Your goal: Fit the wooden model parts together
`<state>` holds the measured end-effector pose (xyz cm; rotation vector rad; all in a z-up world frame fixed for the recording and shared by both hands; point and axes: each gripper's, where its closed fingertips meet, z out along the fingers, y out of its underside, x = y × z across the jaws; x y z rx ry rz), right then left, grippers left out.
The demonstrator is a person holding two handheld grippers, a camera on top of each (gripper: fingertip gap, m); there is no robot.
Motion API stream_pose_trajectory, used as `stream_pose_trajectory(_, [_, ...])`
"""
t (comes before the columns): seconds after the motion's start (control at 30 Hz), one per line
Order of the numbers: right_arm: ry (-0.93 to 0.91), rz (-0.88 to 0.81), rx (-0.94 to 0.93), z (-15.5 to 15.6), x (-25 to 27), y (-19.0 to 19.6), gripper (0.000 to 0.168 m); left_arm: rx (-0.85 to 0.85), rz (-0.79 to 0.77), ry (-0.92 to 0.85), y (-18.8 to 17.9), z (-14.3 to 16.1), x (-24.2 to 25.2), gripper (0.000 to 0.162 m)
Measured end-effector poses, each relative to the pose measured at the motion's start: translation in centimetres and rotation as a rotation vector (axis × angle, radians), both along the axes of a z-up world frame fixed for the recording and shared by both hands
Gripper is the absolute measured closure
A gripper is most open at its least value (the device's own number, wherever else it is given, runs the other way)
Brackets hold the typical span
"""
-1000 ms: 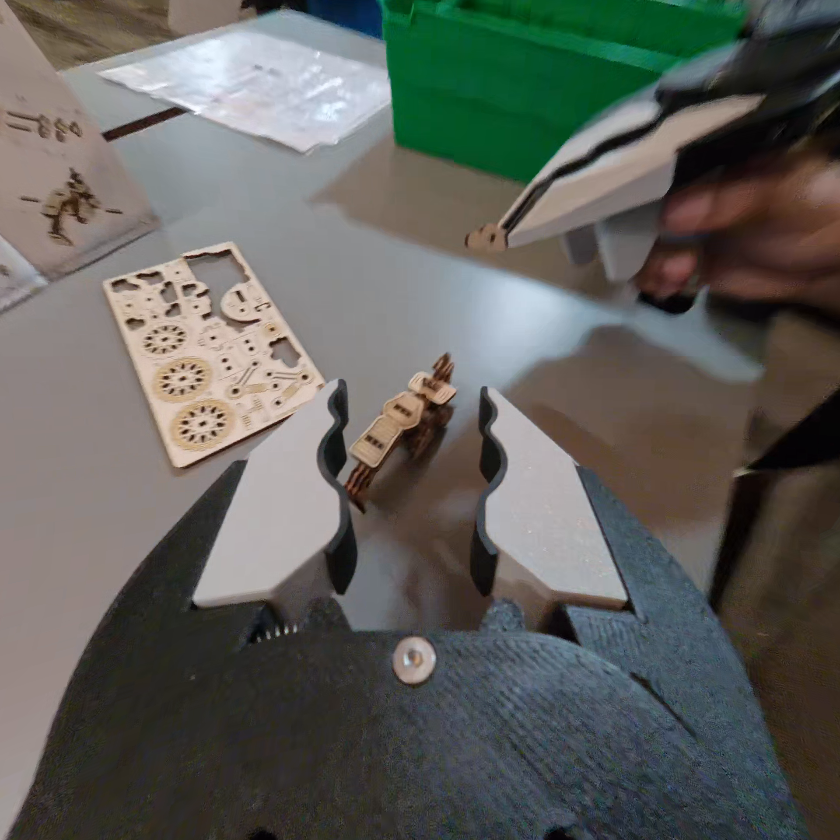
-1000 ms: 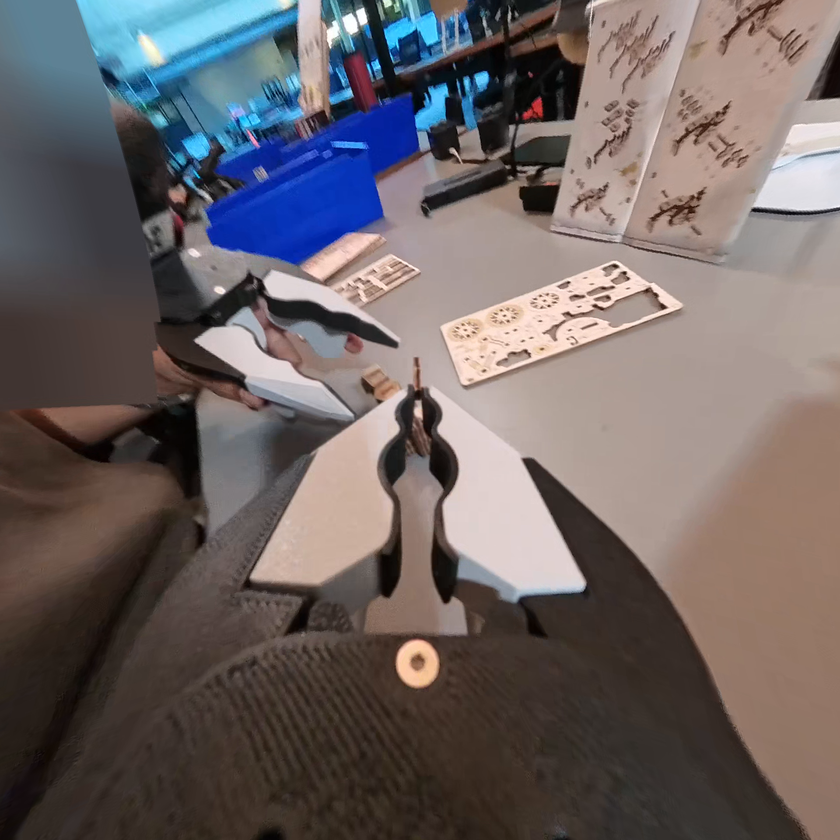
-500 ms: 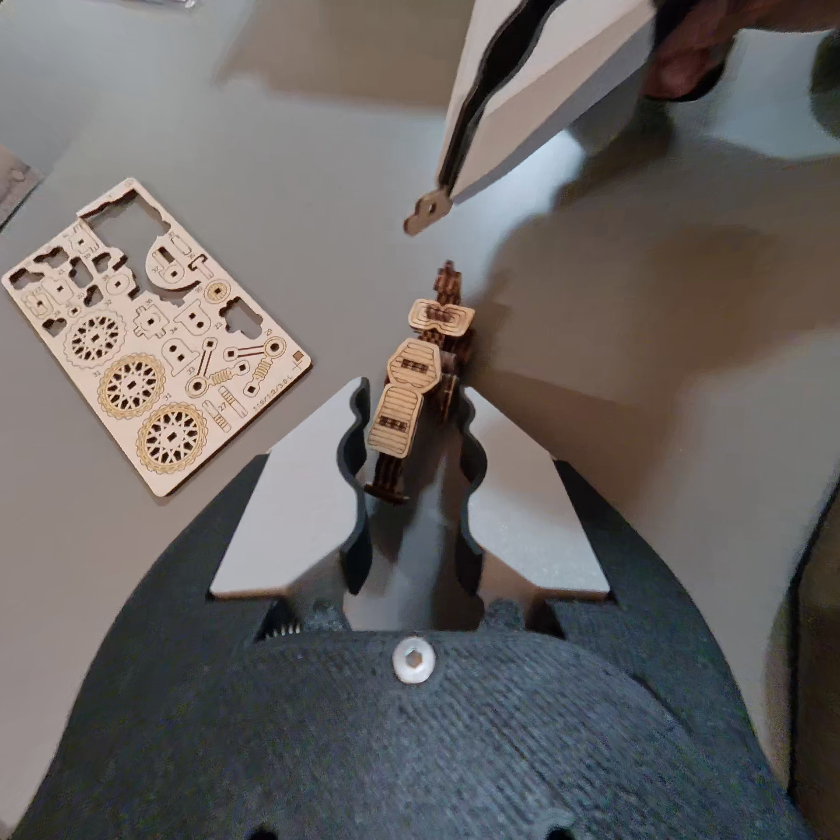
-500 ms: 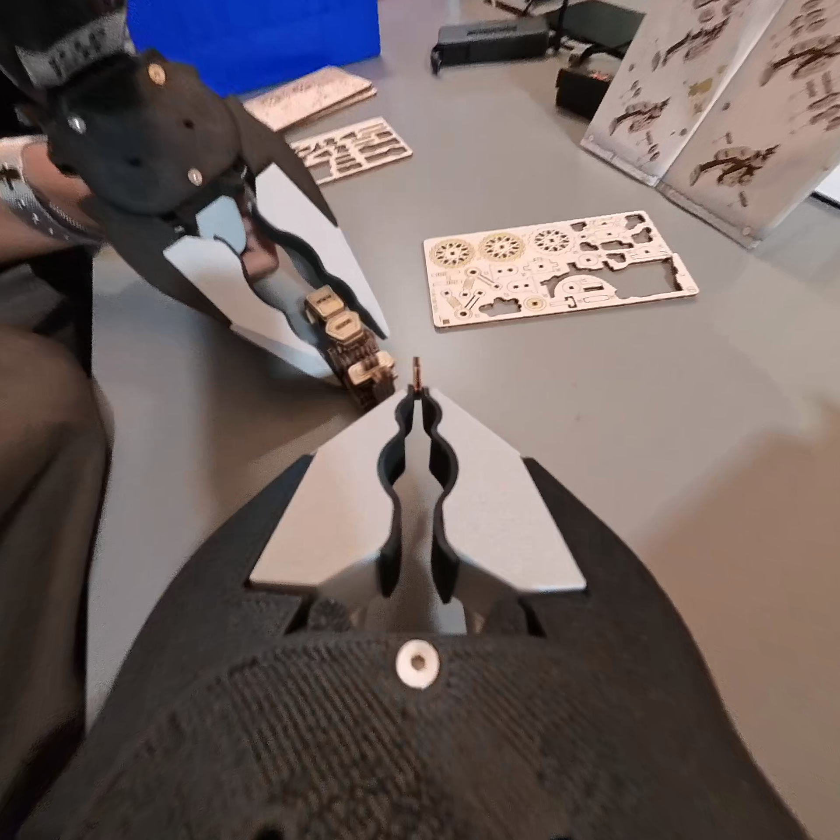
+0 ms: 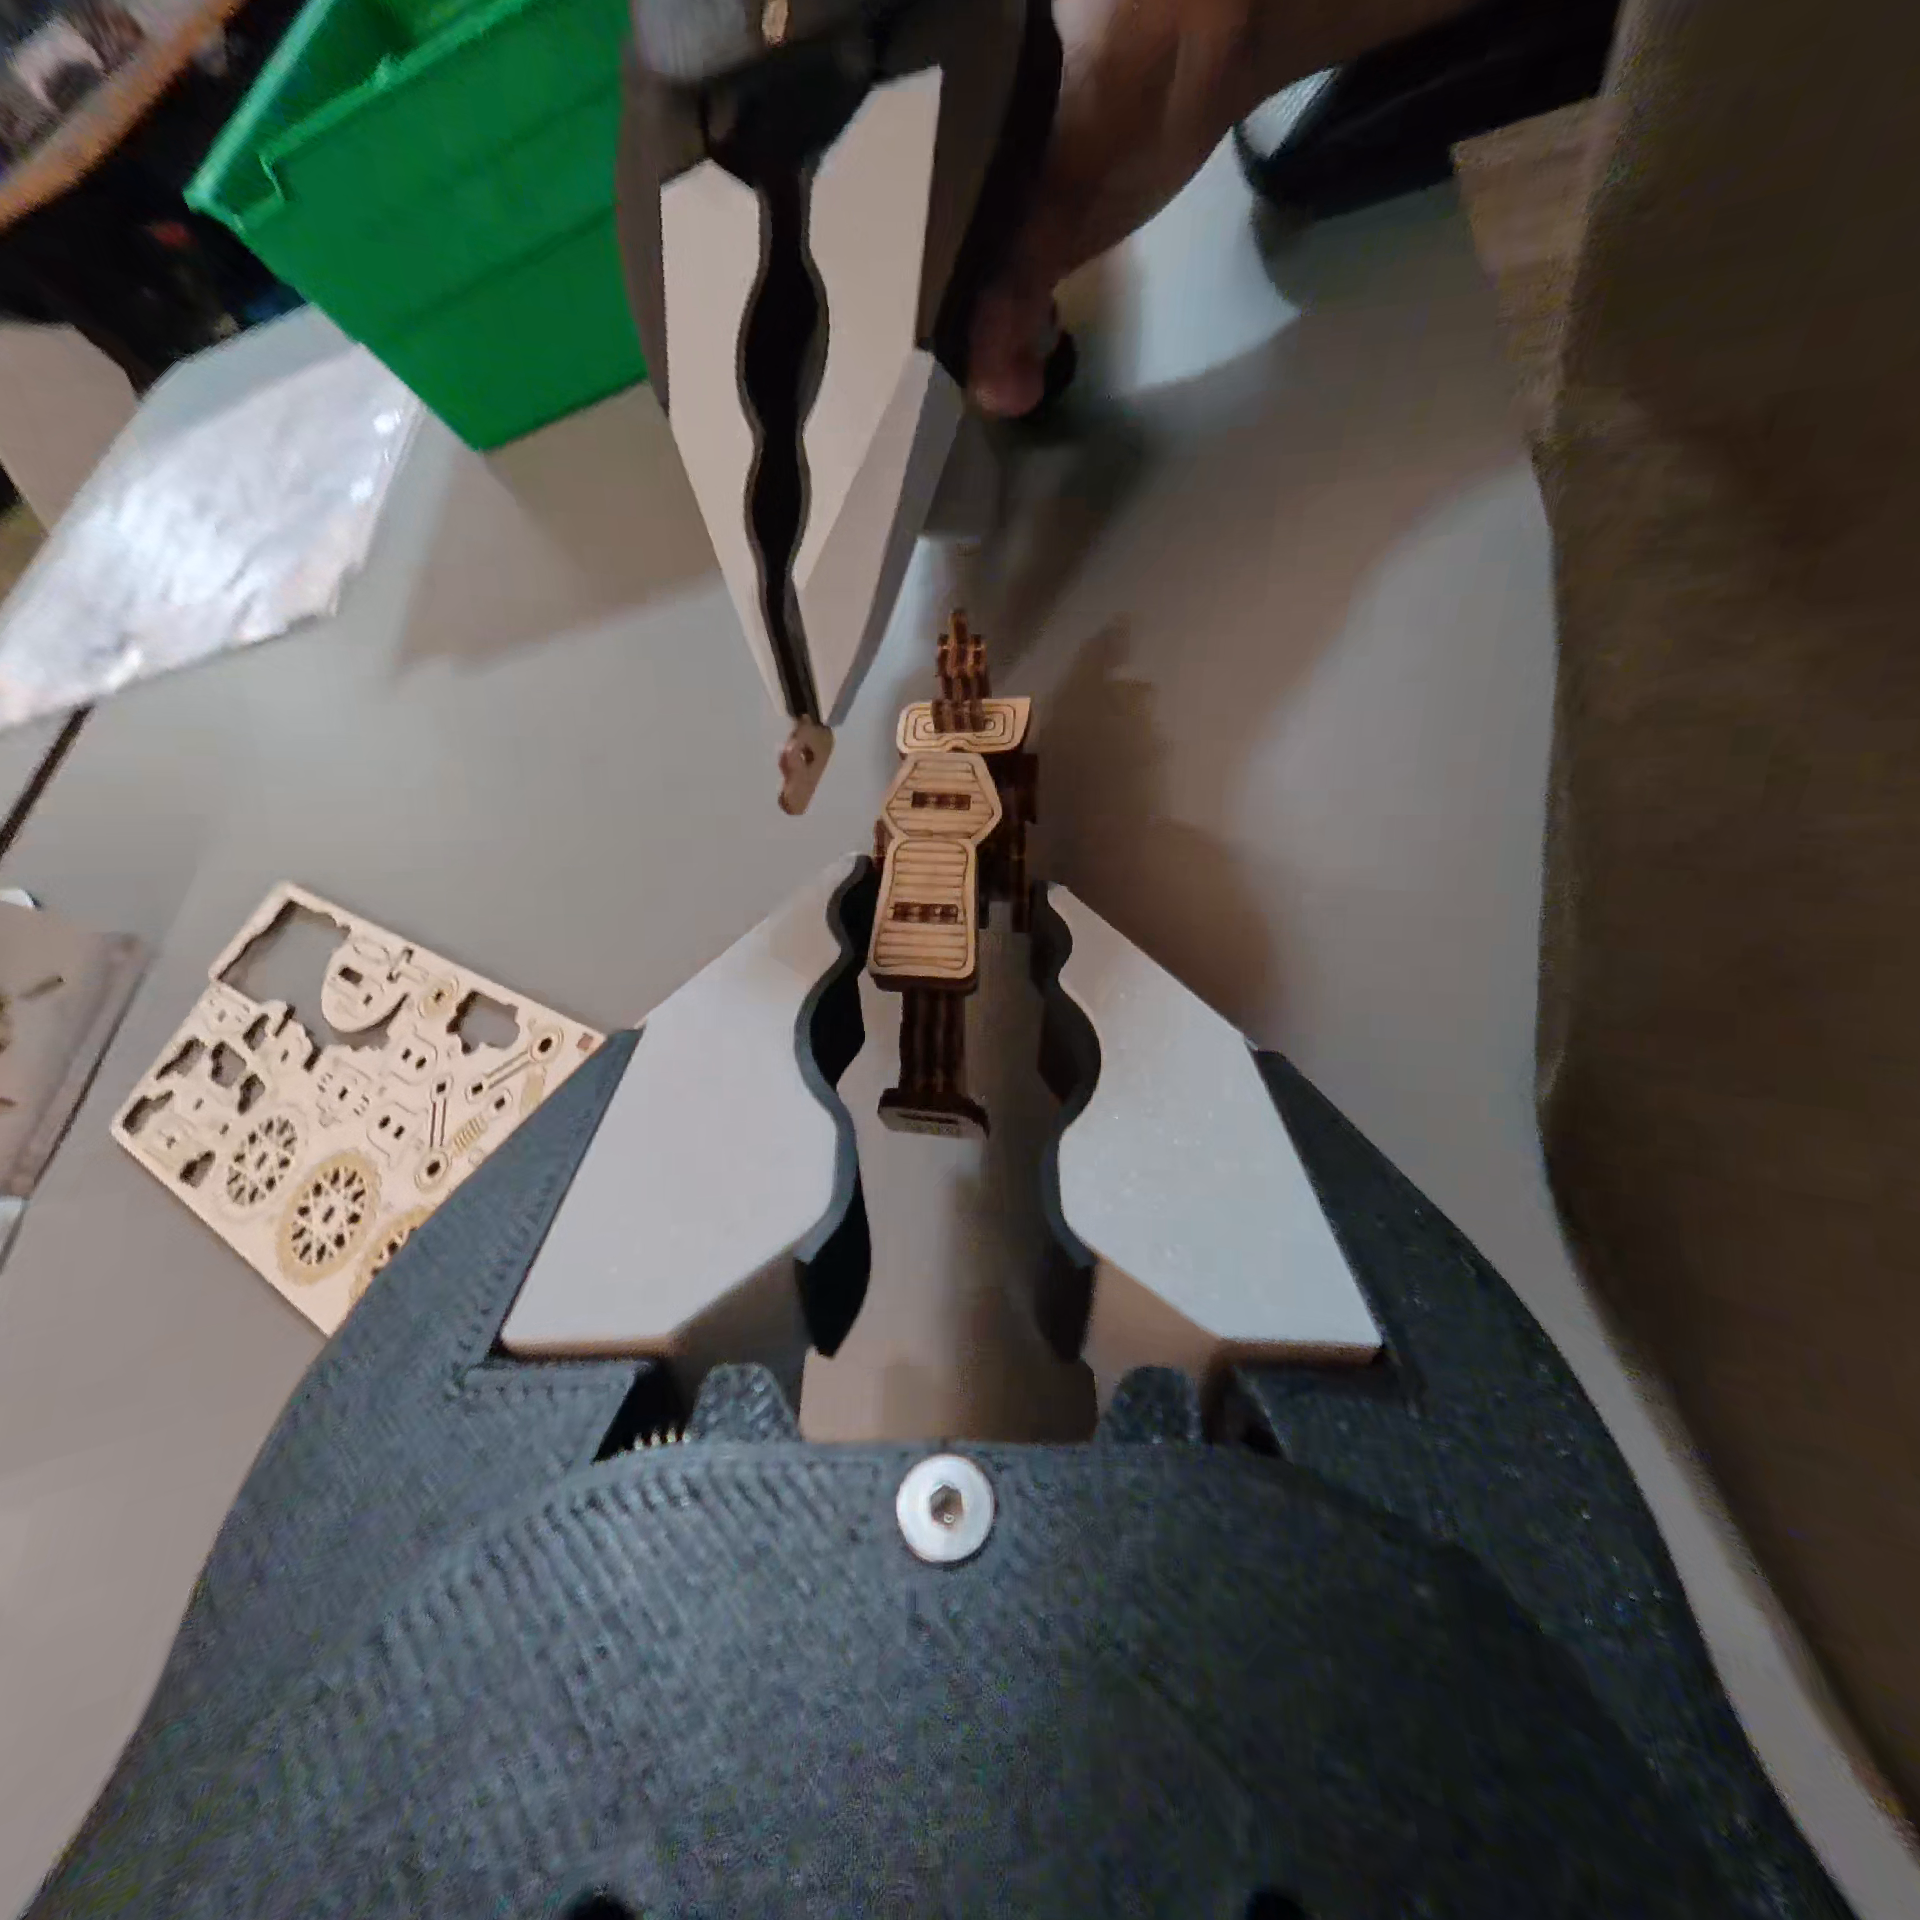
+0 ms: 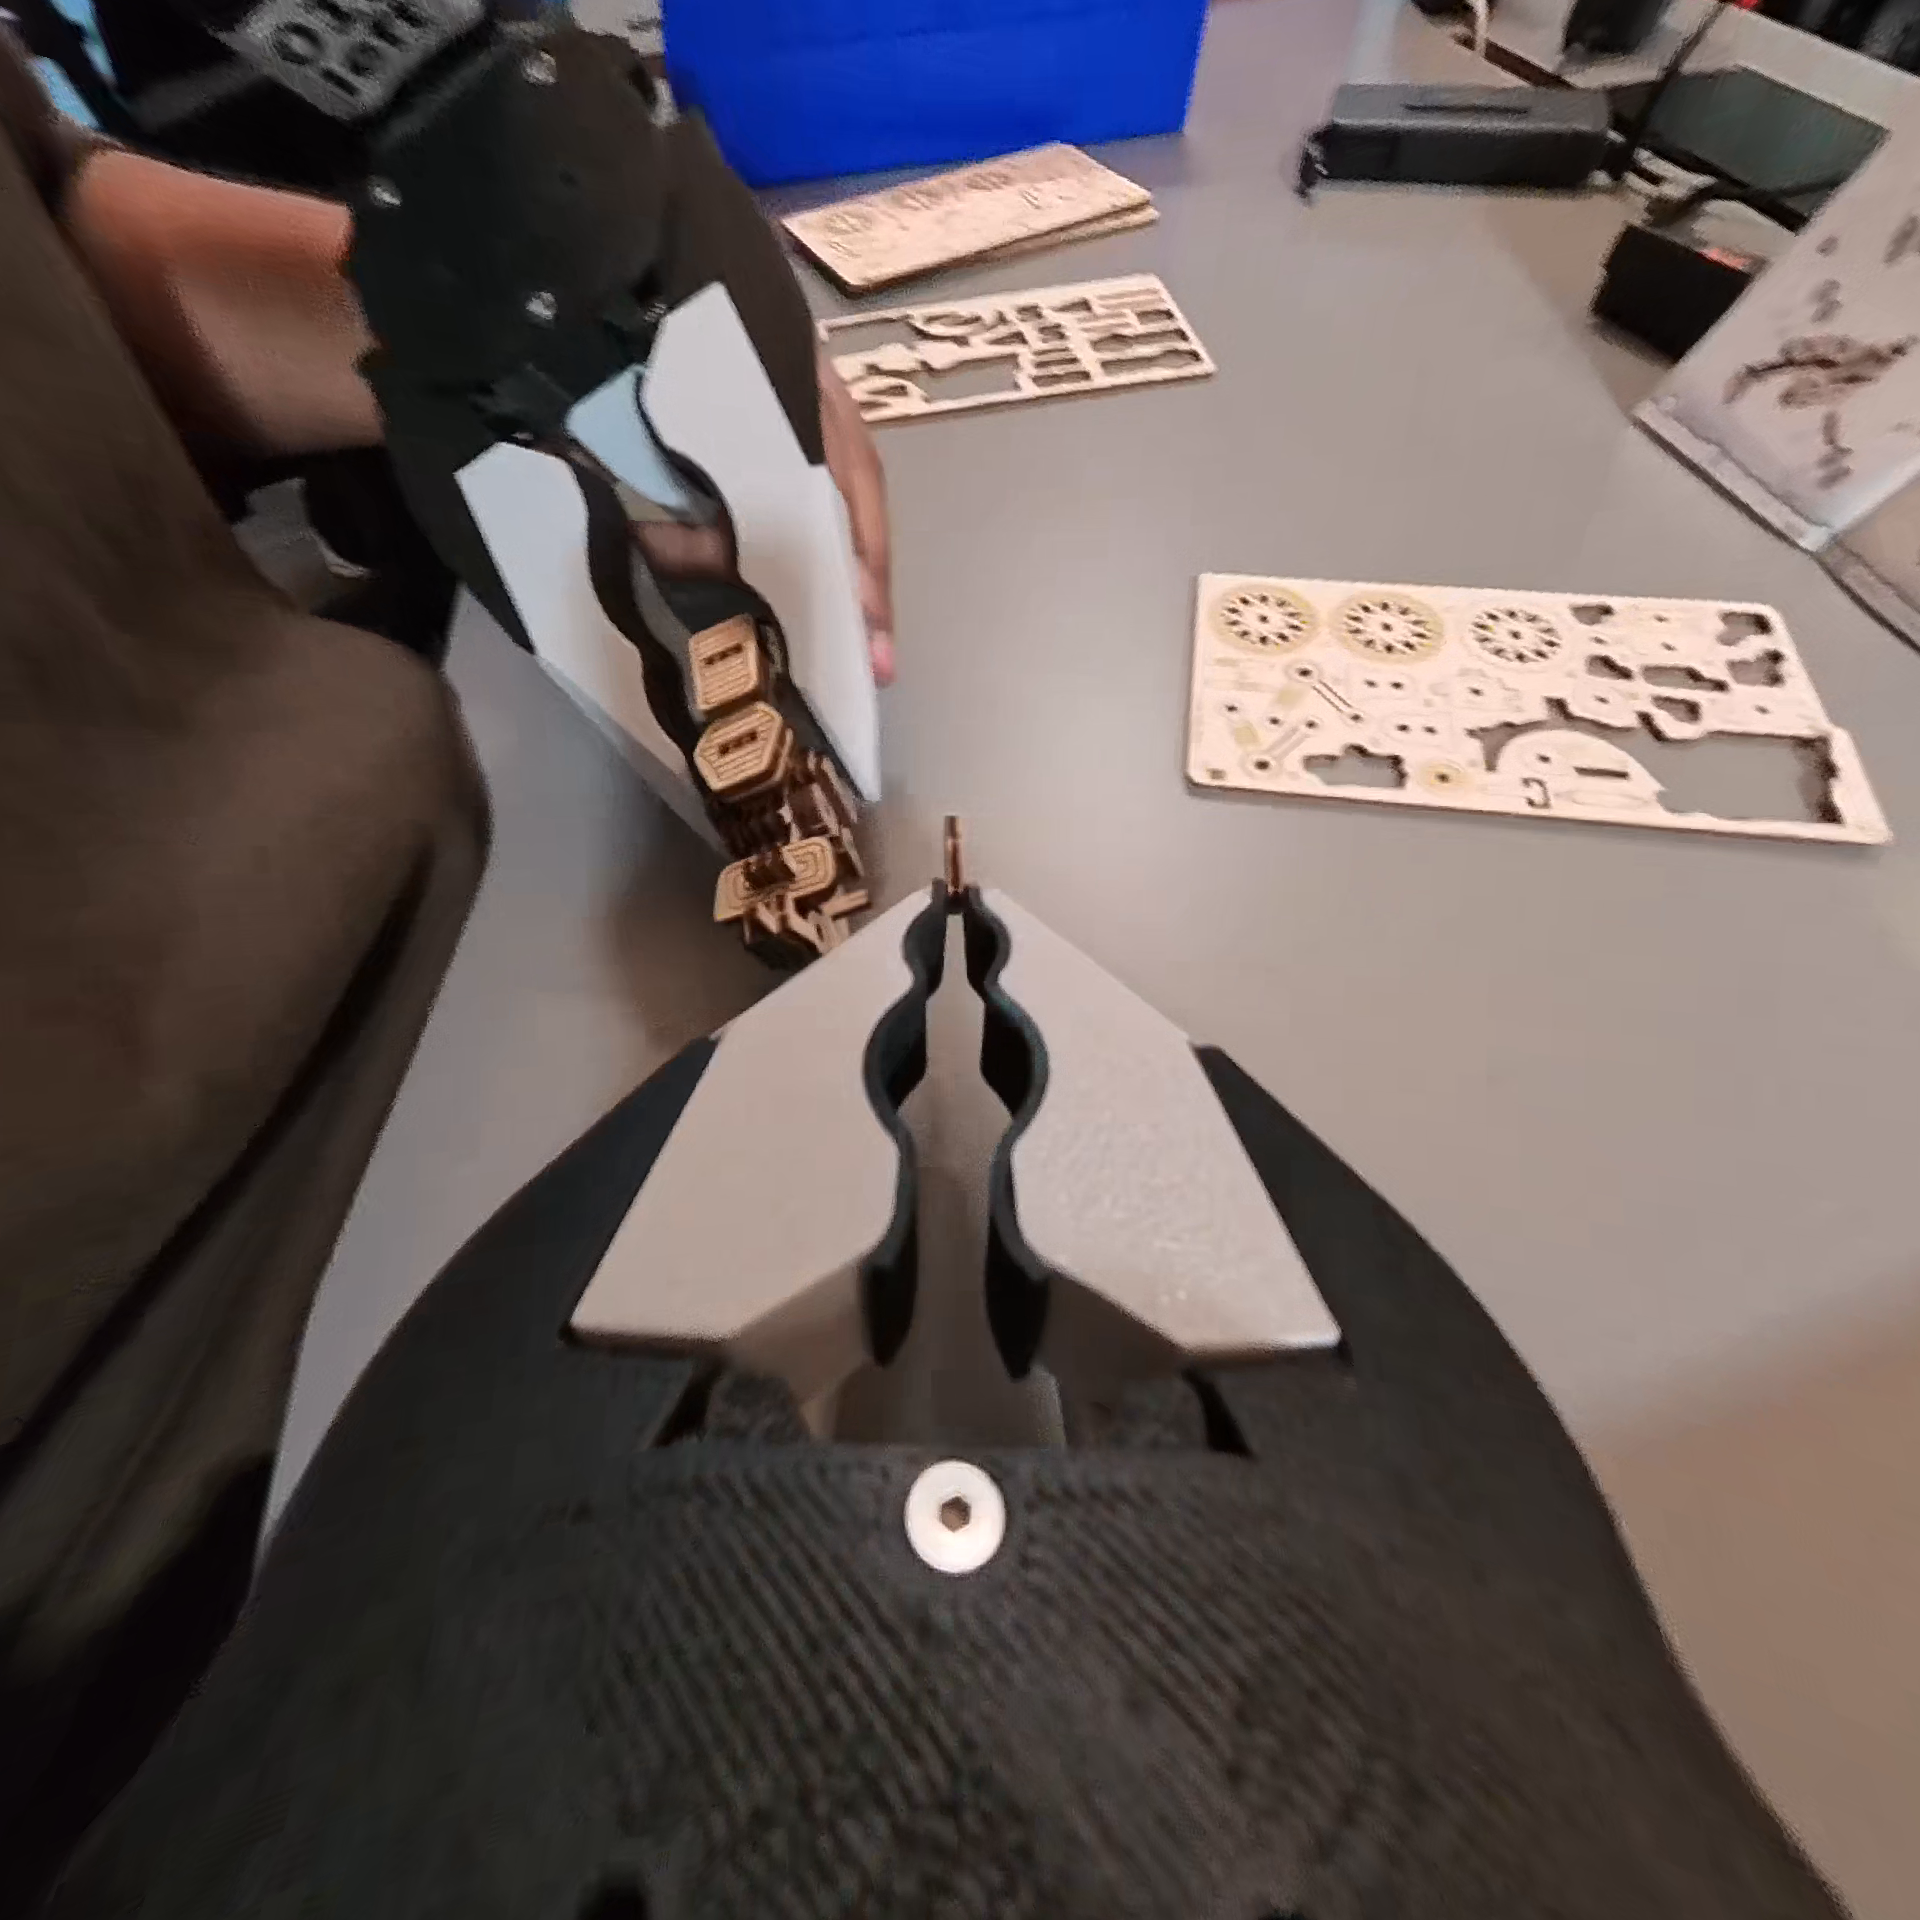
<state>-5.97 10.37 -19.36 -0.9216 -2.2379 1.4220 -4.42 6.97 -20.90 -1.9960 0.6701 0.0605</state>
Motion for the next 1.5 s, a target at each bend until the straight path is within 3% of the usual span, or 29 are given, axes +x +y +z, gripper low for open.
stream_pose_trajectory(0.23, [0.082,0.111,-0.024,1.2,1.3,-1.4,0.167,0.142,-0.033,-0.139,0.0,3.0,0.6,0.133])
stream_pose_trajectory(0.47, [0.140,0.117,0.034,1.6,1.8,-1.1,0.167,0.136,-0.030,-0.032,0.0,2.3,0.8,0.134])
stream_pose_trajectory(0.73, [0.228,0.147,0.264,-0.4,2.1,-1.1,0.167,0.109,-0.027,0.118,0.1,0.8,0.9,0.134])
stream_pose_trajectory(1.5, [0.258,0.166,0.300,-0.1,2.5,-1.0,0.168,0.099,-0.016,0.254,0.4,0.2,0.7,0.134])
